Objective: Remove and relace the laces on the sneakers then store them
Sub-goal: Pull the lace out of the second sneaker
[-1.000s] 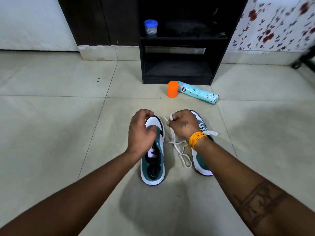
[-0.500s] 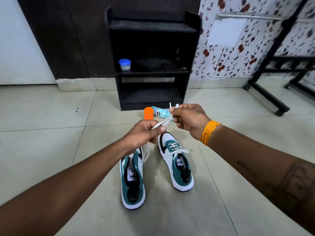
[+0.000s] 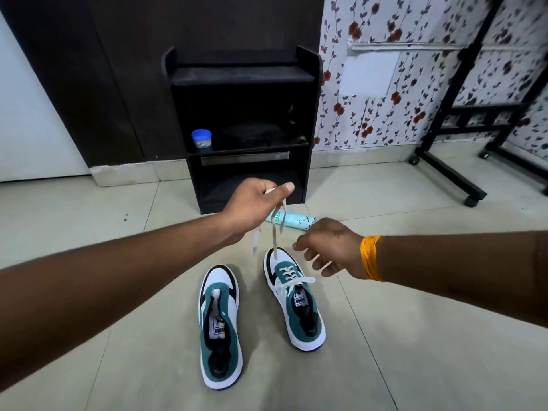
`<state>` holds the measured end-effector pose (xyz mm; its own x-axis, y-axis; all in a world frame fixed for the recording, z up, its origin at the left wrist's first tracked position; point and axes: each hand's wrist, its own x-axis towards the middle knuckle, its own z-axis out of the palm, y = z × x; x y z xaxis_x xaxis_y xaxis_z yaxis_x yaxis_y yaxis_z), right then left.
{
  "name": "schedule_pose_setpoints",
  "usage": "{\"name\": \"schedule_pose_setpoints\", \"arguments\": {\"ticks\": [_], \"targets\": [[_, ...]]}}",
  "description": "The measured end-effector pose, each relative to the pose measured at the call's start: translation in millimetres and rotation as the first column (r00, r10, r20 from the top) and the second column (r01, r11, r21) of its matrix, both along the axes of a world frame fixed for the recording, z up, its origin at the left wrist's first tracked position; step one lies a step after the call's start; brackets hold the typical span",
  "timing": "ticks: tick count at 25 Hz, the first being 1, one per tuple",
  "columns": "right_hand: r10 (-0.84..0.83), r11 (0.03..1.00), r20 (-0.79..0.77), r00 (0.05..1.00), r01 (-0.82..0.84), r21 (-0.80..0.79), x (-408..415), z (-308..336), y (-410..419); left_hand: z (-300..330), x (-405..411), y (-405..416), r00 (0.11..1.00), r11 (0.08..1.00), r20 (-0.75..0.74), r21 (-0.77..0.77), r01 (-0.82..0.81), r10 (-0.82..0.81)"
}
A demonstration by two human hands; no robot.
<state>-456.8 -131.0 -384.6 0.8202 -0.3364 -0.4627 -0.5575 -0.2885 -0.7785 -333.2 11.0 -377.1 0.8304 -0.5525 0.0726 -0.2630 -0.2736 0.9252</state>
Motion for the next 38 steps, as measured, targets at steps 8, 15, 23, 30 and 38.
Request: {"name": "schedule_pose_setpoints", "arguments": {"ticks": [8, 15, 23, 30, 38], "targets": [[0.167, 0.985, 0.486, 0.858, -0.164, -0.049, 15, -6, -6, 14, -33, -59, 1.0, 1.0, -0.02, 0.012, 0.011, -0.01], [0.029, 0.998, 0.492, 0.87, -0.054, 0.035, 28, -47, -37, -22, -36, -68, 0.962, 0.966, -0.221, -0.165, -0.198, 0.16], [-0.104, 0.979, 0.472, 0.876, 0.006, 0.206, -5, -54, -92, -93, -54, -64, 0.776, 0.903, -0.567, -0.126, -0.411, 0.275], [-0.072, 0.975, 0.402, 0.913, -0.02, 0.219, -20, -58, -115, -114, -73, -76, 0.8, 0.917, -0.483, 0.017, -0.398, 0.356], [-0.367, 0.892, 0.466, 0.805, 0.163, 0.421, -26, -86, -99, -107, -112, -137, 0.781, 0.945, -0.621, -0.214, -0.249, 0.065]]}}
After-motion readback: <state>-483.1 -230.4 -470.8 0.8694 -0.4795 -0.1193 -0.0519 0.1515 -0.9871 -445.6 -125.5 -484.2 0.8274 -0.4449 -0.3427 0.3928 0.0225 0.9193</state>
